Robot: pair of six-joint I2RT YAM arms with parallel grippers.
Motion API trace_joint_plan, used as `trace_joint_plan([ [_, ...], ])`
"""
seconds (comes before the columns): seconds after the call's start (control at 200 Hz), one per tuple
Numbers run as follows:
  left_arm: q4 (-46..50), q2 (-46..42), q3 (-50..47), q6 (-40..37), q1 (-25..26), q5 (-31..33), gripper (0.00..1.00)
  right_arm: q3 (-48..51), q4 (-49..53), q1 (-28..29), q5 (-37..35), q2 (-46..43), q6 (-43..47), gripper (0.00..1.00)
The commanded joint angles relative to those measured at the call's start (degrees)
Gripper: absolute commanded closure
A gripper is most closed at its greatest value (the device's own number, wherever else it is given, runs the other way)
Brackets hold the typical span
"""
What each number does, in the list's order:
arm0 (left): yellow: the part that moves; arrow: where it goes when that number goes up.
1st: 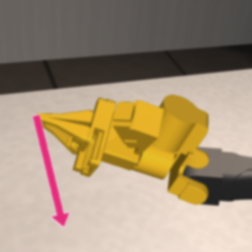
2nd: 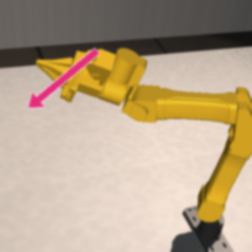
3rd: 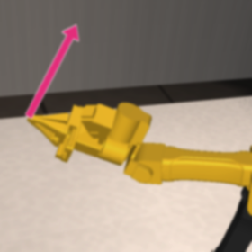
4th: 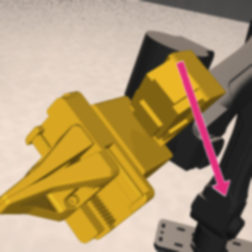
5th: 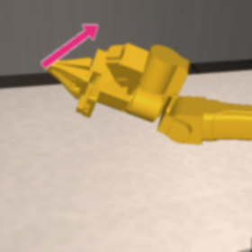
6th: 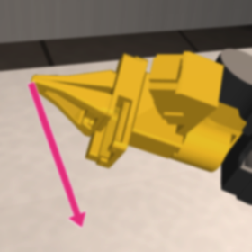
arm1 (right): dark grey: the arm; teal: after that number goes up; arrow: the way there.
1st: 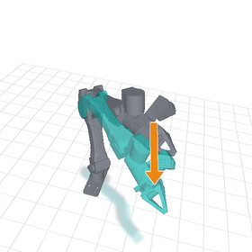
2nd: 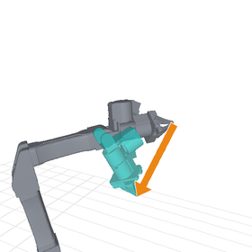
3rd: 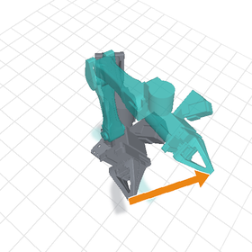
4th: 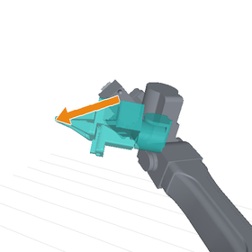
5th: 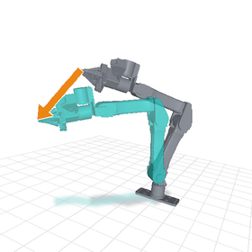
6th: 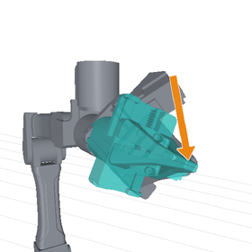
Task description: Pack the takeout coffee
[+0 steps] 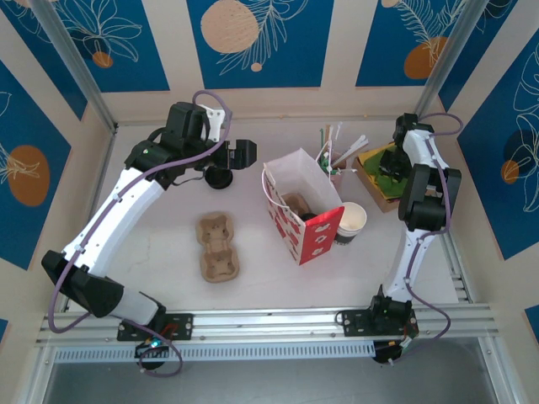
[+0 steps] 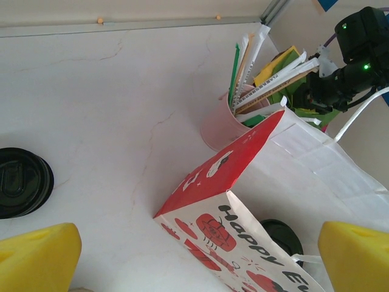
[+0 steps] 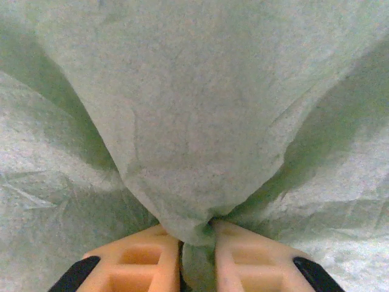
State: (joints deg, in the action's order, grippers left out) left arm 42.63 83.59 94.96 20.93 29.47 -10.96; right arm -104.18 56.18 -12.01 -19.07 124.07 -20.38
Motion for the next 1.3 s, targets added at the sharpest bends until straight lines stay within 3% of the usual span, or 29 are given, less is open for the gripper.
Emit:
trace_joint_plan([
  [0.0, -0.4, -1.6, -0.6, 0.3, -0.7, -0.8, 0.00, 0.4, 1.6, 0.1, 1.1, -3.6, -0.4, 0.83],
  [0.335, -0.7, -1.7, -0.8, 0.5, -0.8, -1.1, 0.00, -0.5, 2.9, -0.3, 1.4, -10.2, -0.9, 0.83],
  [0.645, -1.0, -1.6, -1.1, 0.7, -0.8, -1.3, 0.00, 0.0, 2.7, -0.2, 1.9, -10.9, -1.0, 0.84],
  [0.82, -0.8, -1.6, -1.2, 0.7, -0.9, -1.2, 0.00, 0.9, 2.2, -0.3, 2.1, -9.8, -0.8, 1.00],
  [1.295, -0.8, -1.0, -0.3, 0.6, -1.1, -1.2, 0.00, 2.6, 2.1, -0.3, 3.2, -13.9, -1.8, 1.00],
])
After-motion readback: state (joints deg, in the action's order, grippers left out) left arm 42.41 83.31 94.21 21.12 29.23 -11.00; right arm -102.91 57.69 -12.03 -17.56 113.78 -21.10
